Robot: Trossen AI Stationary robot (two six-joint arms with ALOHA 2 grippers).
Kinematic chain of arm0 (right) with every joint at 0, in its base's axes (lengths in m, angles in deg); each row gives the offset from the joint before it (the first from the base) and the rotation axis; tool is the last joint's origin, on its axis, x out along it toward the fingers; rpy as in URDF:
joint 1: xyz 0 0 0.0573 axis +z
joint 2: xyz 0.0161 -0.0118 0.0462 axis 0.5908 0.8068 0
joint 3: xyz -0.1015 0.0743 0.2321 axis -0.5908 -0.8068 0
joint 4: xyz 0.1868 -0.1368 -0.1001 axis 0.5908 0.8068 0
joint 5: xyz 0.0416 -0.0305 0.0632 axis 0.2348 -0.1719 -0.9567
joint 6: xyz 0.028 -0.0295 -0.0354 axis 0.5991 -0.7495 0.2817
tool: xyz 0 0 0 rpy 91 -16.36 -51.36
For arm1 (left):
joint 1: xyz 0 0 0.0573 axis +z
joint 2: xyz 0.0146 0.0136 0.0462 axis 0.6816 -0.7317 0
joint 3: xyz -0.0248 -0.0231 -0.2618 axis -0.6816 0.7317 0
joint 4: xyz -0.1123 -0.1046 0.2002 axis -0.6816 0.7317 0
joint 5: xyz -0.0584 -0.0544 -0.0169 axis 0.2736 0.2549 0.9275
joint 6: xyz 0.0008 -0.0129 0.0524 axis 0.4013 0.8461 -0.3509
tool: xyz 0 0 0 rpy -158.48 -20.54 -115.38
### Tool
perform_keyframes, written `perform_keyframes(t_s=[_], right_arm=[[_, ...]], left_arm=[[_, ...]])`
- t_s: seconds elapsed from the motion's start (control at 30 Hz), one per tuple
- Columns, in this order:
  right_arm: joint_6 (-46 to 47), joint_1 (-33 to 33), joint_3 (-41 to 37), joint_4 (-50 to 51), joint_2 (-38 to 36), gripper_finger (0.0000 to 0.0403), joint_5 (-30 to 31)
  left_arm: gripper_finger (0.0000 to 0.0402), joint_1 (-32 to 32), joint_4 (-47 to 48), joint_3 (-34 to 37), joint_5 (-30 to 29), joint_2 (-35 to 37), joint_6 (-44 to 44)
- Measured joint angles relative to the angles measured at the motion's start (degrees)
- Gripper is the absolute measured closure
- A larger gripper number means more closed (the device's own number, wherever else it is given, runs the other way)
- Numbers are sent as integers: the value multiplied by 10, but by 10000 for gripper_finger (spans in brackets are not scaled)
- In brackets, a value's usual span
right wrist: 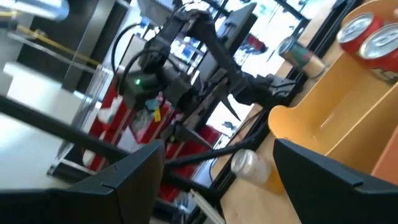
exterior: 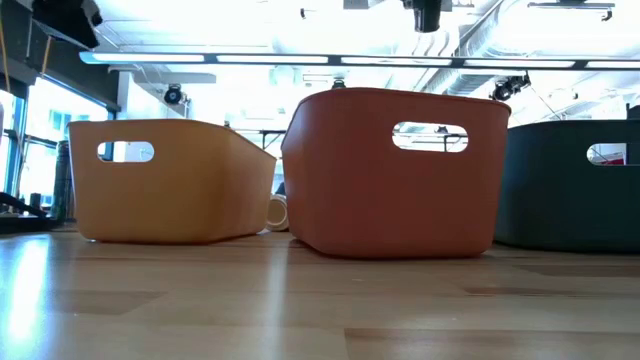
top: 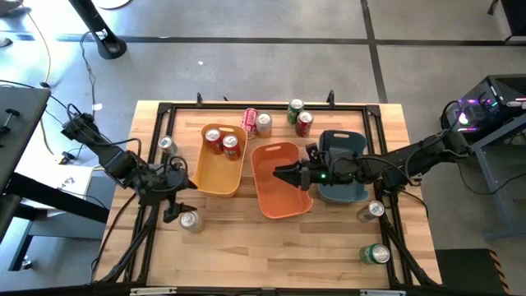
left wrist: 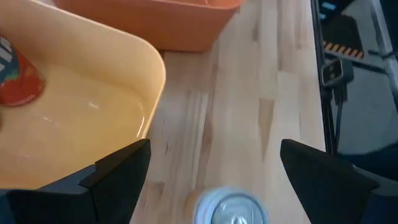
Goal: Sort soda cans
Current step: Put the bottom green soda can into the yellow bin
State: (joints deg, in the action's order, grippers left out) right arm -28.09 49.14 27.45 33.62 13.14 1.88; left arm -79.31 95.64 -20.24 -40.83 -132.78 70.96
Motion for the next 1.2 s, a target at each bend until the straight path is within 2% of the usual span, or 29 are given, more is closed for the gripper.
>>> perform_keyframes(t_s=[0.4,0.63,0.93,1.07,1.2], right_arm=[[-35,-21,0,23,0,107,-148],[-45,-20,0,29,-2,107,-210],[-136,-54,0,30,-73,107,-95],[-156,-75,0,30,-99,107,-43],[-170,-87,0,32,-98,107,-9]], left_arm=[[51,77,-24,0,-14,-4,49],[51,131,-132,0,-27,-5,27],[51,209,-249,0,-36,-21,-106],[51,242,-295,0,-68,-28,-113],[51,266,-338,0,-72,-28,-134]])
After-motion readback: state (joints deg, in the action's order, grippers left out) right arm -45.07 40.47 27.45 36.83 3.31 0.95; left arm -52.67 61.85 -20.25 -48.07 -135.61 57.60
